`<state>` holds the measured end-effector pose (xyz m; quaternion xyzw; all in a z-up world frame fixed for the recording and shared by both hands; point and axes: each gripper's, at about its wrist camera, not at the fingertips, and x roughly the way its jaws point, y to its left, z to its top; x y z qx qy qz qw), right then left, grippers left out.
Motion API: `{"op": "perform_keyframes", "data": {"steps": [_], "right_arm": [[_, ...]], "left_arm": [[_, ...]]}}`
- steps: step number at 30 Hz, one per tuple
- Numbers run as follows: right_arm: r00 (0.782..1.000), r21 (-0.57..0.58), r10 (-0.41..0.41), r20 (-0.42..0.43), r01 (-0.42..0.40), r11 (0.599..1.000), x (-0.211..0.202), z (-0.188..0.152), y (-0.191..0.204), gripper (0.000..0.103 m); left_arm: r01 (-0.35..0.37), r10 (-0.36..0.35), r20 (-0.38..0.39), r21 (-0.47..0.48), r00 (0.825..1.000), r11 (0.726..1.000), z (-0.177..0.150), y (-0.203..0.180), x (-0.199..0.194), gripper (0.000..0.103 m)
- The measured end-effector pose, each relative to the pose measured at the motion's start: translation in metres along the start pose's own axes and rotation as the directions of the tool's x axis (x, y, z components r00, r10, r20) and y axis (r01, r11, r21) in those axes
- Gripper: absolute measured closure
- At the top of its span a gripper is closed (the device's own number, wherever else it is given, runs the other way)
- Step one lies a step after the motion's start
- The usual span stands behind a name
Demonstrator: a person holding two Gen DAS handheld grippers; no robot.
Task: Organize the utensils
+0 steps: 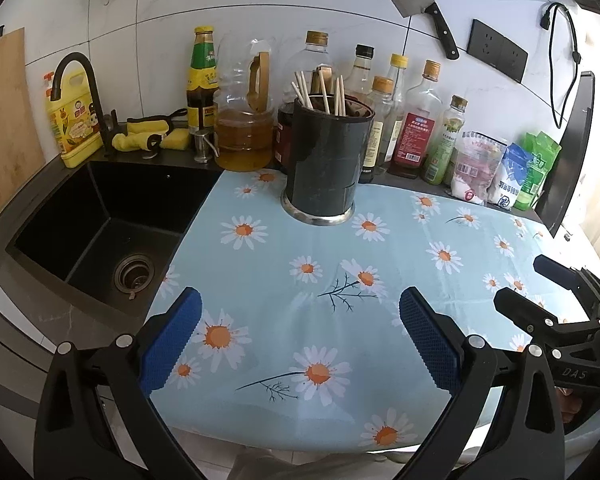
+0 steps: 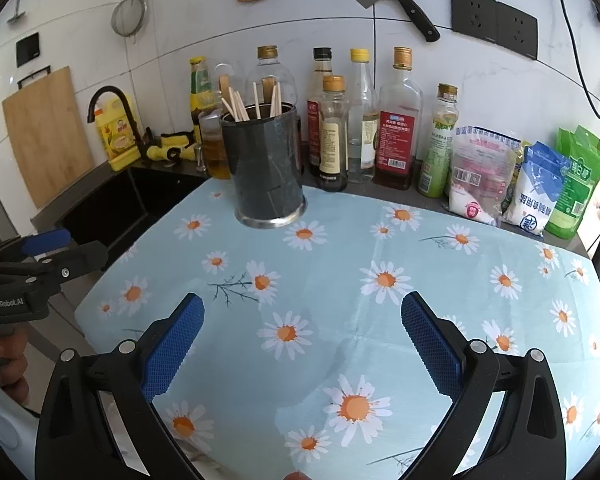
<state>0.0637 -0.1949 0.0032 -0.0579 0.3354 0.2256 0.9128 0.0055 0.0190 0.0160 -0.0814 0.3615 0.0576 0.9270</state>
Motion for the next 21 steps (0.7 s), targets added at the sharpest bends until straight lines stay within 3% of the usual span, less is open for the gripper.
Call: {"op": "perform_keyframes", "data": {"steps": [21], "right_arm": [[1.0, -0.015, 0.017, -0.013, -0.017, 1.0, 0.0022, 0.0012, 0.0013, 0.008]], "left_arm": [[0.006, -0.006, 0.004, -0.009, 1.0, 1.0, -0.0003, 0.0001, -0.0001, 0.006]]}}
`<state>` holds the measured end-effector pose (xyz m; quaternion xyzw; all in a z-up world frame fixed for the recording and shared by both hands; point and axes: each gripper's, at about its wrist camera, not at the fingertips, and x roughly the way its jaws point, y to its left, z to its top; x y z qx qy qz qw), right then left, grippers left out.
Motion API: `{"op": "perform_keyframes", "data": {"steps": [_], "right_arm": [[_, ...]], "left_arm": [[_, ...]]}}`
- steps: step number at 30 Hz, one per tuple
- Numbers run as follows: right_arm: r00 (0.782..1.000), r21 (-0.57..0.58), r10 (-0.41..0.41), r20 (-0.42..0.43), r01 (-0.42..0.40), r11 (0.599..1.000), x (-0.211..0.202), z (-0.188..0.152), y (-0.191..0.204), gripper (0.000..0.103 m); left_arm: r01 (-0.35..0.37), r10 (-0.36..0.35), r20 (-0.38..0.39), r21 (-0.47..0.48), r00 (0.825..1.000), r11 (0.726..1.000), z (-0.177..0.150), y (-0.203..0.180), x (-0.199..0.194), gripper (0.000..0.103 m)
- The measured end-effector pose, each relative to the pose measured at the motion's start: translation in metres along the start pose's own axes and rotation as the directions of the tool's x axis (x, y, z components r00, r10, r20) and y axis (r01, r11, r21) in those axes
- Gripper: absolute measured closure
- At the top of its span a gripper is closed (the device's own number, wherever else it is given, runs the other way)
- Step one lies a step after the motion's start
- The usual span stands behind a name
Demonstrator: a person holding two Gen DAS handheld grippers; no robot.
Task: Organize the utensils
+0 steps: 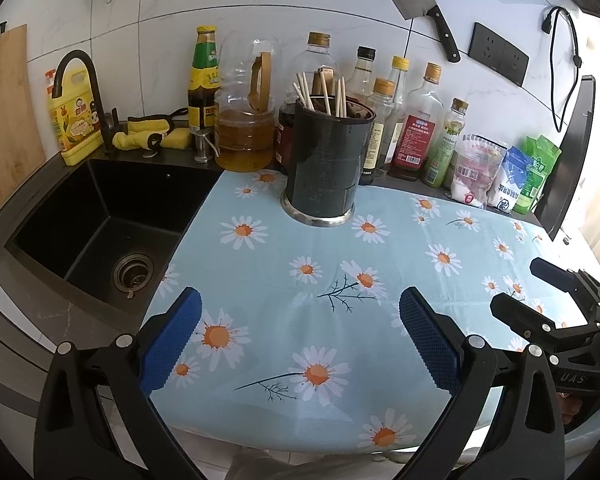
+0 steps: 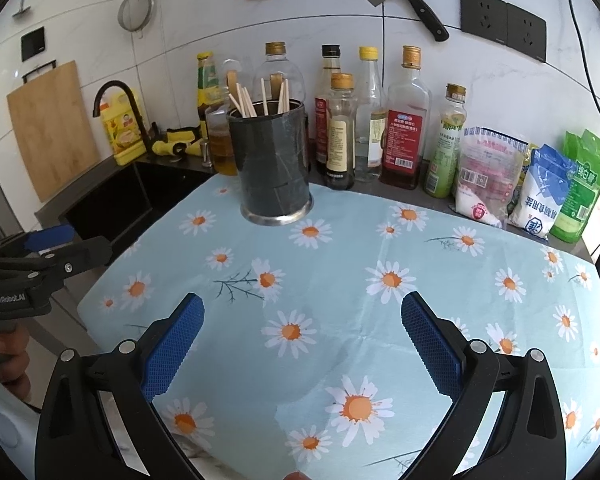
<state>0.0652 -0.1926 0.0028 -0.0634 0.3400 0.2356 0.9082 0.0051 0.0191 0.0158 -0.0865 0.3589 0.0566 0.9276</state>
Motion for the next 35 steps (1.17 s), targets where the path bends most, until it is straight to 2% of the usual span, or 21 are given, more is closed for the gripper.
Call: {"op": "perform_keyframes", "data": {"steps": [29, 35], "right_arm": [[1.0, -0.002, -0.004, -0.003, 0.004, 1.0, 0.0049, 0.0034, 0.0015, 0.008], [1.0, 0.007, -0.007, -0.003, 0.007, 1.0, 0.0049, 0.0031, 0.0011, 0.008]], "left_arm": [[0.026, -0.027, -0.014, -0.013, 1.0, 1.0, 0.005, 0.0072, 0.0053, 0.006], [0.005, -0.005, -0.001, -0.008, 1.0, 1.0, 0.008, 0.0094, 0.005, 0.006]]}}
